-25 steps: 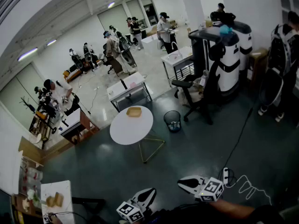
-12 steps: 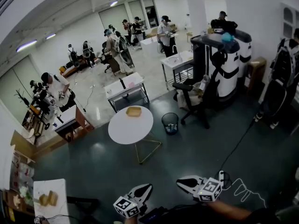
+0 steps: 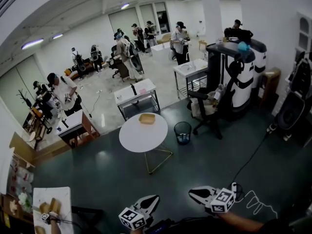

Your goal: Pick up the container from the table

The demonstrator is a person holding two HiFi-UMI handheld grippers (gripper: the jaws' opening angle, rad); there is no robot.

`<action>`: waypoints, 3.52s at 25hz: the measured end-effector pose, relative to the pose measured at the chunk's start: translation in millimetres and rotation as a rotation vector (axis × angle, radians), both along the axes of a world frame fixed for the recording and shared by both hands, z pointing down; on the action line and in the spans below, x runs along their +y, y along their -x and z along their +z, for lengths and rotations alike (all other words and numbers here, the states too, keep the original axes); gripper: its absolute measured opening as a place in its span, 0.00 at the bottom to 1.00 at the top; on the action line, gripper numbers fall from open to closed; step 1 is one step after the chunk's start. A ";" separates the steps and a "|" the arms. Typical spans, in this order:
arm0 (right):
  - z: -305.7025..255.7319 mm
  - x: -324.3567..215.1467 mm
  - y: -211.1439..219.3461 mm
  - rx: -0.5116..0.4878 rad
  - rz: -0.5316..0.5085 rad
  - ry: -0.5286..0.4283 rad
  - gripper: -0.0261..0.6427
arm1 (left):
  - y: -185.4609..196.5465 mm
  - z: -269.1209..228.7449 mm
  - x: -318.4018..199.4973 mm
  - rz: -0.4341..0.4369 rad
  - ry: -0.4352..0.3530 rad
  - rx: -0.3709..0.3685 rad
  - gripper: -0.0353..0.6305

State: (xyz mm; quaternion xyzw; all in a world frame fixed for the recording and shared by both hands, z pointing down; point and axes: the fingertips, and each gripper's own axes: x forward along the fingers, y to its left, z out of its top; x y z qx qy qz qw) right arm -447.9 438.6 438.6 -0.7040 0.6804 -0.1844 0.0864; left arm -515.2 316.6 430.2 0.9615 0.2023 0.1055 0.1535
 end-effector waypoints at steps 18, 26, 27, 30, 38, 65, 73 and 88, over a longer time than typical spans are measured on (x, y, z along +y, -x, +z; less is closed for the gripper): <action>13.2 -76.6 -0.8 -0.033 -0.051 0.051 0.11 | 6.8 22.6 -61.5 -0.035 0.058 -0.025 0.06; 10.7 -108.6 -70.5 -0.047 -0.067 0.006 0.11 | -43.1 19.0 -93.8 -0.087 0.034 -0.053 0.06; 9.0 -113.3 -82.8 -0.049 -0.067 -0.005 0.11 | -52.4 17.0 -98.9 -0.095 0.030 -0.056 0.06; 2.2 -123.9 -118.7 -0.050 -0.071 -0.029 0.11 | -81.4 7.3 -110.0 -0.110 0.026 -0.057 0.06; -9.8 -142.5 -208.8 -0.054 -0.043 -0.060 0.11 | -150.3 -8.5 -141.5 -0.155 0.009 -0.056 0.06; 20.2 -177.6 -313.1 -0.112 -0.127 -0.076 0.11 | -247.5 18.7 -158.6 -0.222 0.038 -0.112 0.06; 15.0 -192.0 -335.2 -0.080 -0.119 -0.063 0.11 | -282.8 25.5 -181.5 -0.223 0.085 -0.107 0.06; 0.1 -287.1 -412.0 -0.027 -0.153 -0.033 0.11 | -363.1 18.5 -291.8 -0.237 0.101 -0.074 0.06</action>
